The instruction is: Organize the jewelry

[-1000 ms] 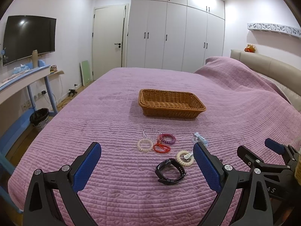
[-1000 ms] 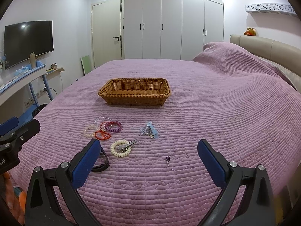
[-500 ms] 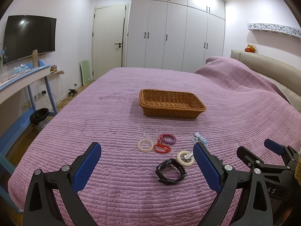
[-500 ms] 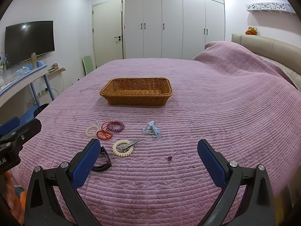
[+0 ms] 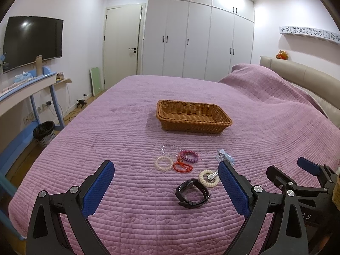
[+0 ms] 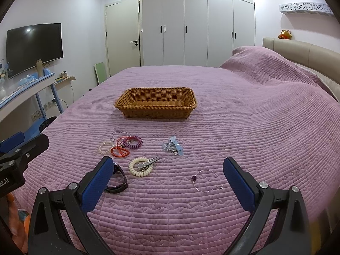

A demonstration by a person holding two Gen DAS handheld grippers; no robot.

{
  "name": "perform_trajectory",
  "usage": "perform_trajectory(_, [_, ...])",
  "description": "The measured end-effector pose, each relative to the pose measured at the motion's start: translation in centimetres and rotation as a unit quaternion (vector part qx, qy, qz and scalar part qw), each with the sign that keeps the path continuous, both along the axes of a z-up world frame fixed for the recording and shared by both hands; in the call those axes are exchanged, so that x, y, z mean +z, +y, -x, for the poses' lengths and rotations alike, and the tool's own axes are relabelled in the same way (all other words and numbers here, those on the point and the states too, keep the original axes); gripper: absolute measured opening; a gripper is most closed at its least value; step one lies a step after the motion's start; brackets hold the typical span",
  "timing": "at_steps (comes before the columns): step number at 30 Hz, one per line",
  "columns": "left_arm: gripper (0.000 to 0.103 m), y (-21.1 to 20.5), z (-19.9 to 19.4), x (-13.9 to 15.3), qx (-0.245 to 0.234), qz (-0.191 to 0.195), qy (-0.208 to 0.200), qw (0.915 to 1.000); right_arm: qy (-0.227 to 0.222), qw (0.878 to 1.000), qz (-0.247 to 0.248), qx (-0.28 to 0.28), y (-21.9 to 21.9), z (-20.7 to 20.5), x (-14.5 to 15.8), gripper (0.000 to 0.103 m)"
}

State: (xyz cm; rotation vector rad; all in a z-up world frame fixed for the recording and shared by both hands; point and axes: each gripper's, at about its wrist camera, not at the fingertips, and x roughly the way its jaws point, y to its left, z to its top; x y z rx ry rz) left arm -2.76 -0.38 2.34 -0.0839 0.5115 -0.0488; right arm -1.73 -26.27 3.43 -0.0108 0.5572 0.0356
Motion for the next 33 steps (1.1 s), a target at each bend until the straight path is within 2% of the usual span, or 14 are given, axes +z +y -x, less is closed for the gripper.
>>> perform_trajectory(21, [0.098, 0.4, -0.7, -1.2, -0.001, -0.001, 0.014, 0.9999, 0.008, 1.0, 0.004, -0.002, -0.2, -0.6, -1.1, 0.103])
perform_trajectory(25, [0.098, 1.5, -1.7, -2.7, -0.016, 0.004, 0.045, 0.9989, 0.023, 1.0, 0.005, -0.003, -1.9, -1.2, -2.7, 0.103])
perform_trajectory(29, [0.098, 2.3, -3.0, -5.8, -0.054, 0.023, 0.097, 0.9935, 0.054, 0.999, -0.004, -0.003, -4.4, -1.6, -5.2, 0.103])
perform_trajectory(32, [0.096, 2.1, -4.2, -8.0, -0.065, 0.029, 0.128, 0.9892, 0.08, 0.997, -0.014, 0.004, -5.6, -2.0, -7.3, 0.093])
perform_trajectory(33, [0.092, 1.9, -4.4, -8.5, -0.069, 0.03, 0.133, 0.9883, 0.088, 0.996, -0.015, 0.006, -5.8, -2.1, -7.9, 0.092])
